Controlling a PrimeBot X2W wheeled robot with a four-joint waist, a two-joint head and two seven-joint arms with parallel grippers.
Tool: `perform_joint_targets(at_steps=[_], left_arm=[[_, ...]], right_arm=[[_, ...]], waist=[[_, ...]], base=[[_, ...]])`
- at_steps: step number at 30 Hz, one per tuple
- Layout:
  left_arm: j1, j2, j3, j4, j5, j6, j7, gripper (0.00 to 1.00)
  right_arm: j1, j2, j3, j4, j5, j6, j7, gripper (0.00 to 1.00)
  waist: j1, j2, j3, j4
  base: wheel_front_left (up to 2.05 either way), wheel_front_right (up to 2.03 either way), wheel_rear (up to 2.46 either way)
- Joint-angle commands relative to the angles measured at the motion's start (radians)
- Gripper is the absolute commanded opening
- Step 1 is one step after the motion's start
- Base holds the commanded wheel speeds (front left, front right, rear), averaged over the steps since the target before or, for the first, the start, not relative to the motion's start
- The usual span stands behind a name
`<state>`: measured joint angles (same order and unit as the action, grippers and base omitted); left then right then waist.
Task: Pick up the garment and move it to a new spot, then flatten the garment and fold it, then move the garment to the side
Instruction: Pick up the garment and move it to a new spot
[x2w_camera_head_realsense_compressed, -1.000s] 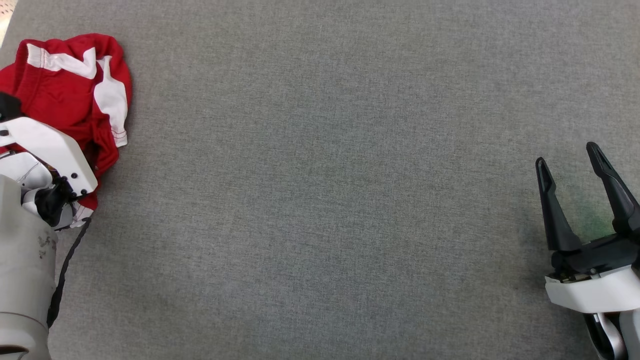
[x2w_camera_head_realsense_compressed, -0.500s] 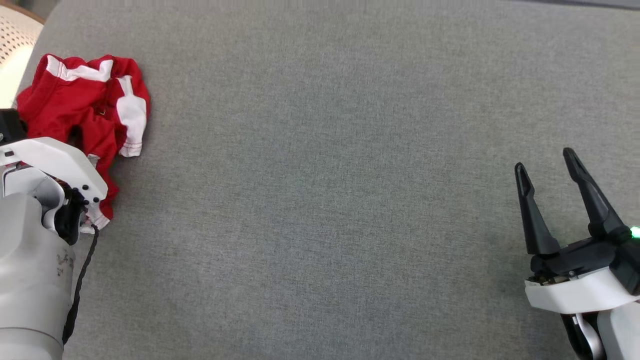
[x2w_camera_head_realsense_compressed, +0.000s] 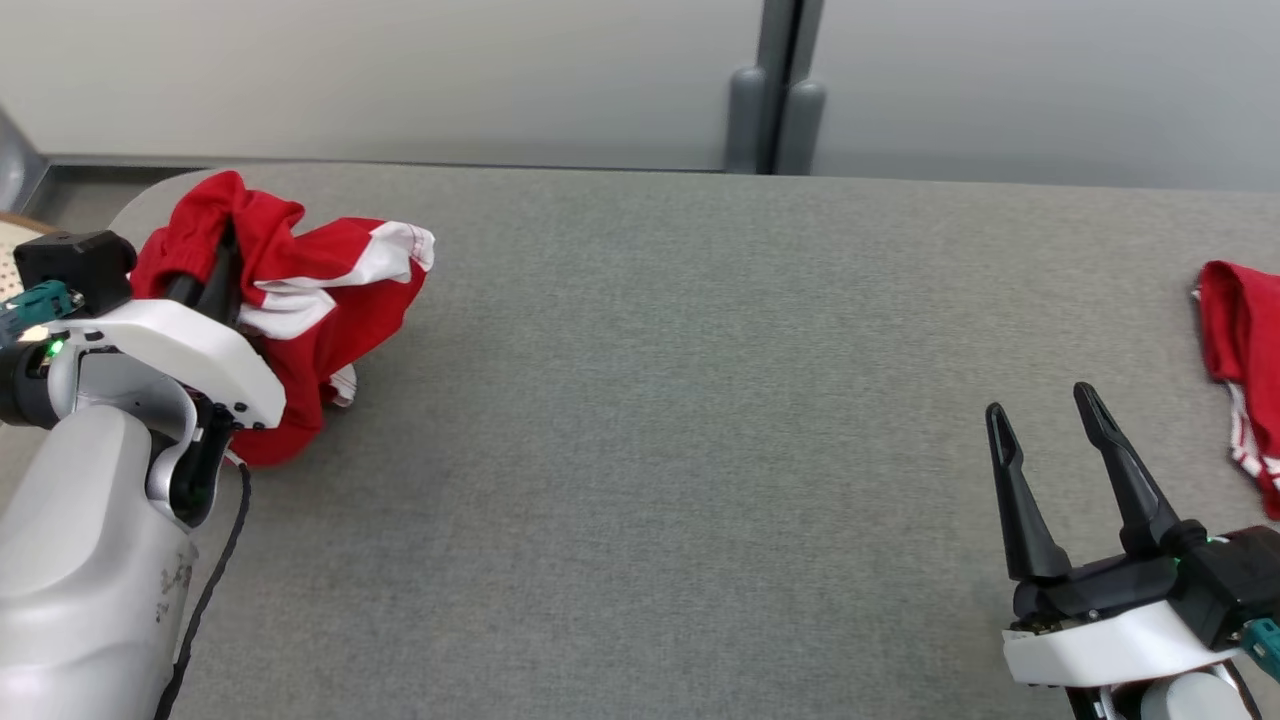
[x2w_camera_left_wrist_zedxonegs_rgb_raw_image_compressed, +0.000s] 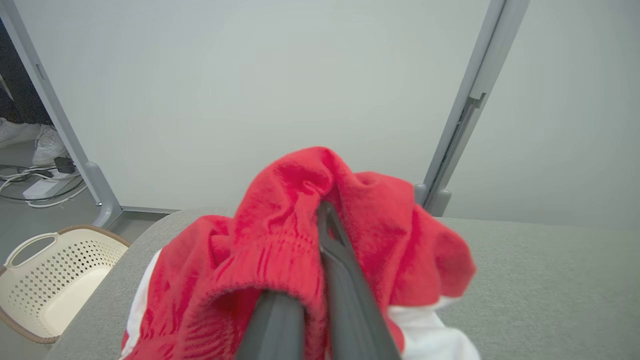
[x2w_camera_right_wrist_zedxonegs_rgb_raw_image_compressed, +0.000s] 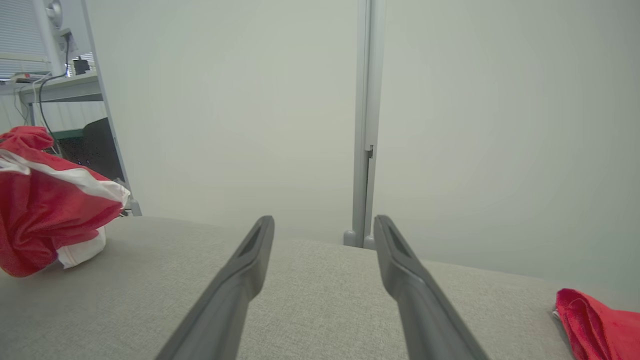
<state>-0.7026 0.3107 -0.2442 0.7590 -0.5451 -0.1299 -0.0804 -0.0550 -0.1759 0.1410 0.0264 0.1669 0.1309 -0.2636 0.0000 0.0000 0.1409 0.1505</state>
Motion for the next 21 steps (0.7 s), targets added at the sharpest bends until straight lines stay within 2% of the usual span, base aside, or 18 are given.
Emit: perform_joint_targets(at_steps=[1,6,11,16,21], left_arm=[[0.025,0.008,-0.015,-0.04,-0.009,-0.001,0.003,0.0],[0.088,0.011,-0.045,-0.197,-0.036,0.001,0.04,0.0],[0.174,-0.003,-0.051,-0.381,-0.073,0.021,0.095,0.0],[0.298,-0.037,-0.114,-0.576,-0.107,0.053,0.216,0.0],[0.375,-0.057,-0.206,-0.617,-0.06,0.081,0.272,0.0]], right_arm=[[0.017,0.005,-0.003,0.004,0.007,0.0,-0.001,1.0],[0.033,0.023,-0.015,0.0,0.006,0.0,-0.001,1.0],[0.047,0.04,-0.027,-0.004,0.009,0.0,-0.001,1.0],[0.066,0.05,-0.048,-0.013,0.009,0.0,-0.001,1.0],[0.071,0.058,-0.059,-0.019,0.009,0.0,-0.001,1.0]], waist=[[0.0,0.0,-0.067,-0.074],[0.0,0.0,-0.116,-0.165],[0.0,0.0,-0.137,-0.259],[0.0,0.0,-0.13,-0.34],[0.0,0.0,-0.102,-0.381]], base=[[0.0,0.0,0.0],[0.0,0.0,0.0],[0.0,0.0,0.0],[0.0,0.0,0.0],[0.0,0.0,0.0]])
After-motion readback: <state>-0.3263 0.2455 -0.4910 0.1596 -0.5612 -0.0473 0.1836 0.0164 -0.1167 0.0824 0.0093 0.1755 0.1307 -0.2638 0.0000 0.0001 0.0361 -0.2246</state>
